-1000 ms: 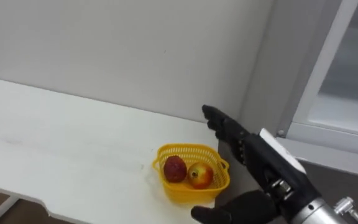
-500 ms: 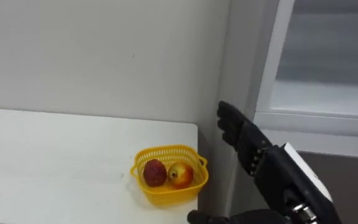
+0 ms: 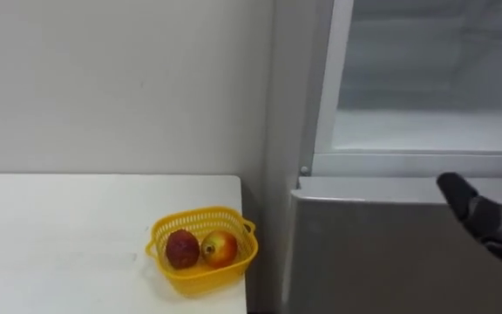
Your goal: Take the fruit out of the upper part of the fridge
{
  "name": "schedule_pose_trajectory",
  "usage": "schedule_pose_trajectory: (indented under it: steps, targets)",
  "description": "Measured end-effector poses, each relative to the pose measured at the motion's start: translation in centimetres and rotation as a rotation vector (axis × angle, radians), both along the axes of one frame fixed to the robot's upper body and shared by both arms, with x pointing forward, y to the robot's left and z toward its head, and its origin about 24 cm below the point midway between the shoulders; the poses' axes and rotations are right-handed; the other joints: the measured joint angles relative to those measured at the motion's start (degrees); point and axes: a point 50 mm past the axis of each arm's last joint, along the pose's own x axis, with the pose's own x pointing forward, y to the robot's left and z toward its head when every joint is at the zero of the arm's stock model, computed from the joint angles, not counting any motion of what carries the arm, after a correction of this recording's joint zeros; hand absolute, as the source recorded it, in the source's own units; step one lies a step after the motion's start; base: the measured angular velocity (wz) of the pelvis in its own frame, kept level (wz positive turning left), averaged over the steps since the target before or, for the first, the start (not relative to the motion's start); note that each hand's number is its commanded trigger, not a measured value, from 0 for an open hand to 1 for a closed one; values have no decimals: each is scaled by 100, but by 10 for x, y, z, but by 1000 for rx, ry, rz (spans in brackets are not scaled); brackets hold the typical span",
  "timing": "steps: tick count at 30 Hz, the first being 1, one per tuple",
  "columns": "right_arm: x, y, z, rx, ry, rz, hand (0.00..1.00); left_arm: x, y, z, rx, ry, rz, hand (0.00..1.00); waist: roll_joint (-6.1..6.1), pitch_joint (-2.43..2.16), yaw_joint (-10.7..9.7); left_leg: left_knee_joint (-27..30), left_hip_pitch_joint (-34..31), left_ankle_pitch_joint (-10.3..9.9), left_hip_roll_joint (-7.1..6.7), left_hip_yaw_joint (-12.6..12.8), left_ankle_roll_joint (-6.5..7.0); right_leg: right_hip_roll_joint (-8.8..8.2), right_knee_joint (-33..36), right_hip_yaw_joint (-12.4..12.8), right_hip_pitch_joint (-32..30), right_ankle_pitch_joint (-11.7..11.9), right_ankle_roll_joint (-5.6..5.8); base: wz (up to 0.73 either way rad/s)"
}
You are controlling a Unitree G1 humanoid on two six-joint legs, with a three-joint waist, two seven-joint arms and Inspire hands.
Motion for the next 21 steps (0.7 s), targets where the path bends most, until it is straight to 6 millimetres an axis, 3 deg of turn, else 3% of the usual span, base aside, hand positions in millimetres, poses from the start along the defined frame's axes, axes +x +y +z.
schedule_pose_trajectory:
  steps: [4, 11, 21]
  targets:
    - [-2, -15, -11, 69, 8, -119, 0, 0, 0, 0, 2, -1, -2, 0, -14, -8, -114, 13, -3, 0, -6, 61, -1, 6, 2, 69, -23, -1, -2, -9]
    - [-10, -44, -87, 234, 365, -265, 0, 6, 1, 0, 7, -17, 2, 0, 17, -3, -92, 9, 19, -2, -4, 169, 2, 1, 8, 146, -67, -2, 3, -6]
    - [-19, -63, -149, 567, 579, -315, 0, 9, 1, 2, 5, -52, 23, 0, 108, -2, -95, 37, -111, 1, -4, 172, 0, 2, -4, 150, -189, -10, -8, 0]
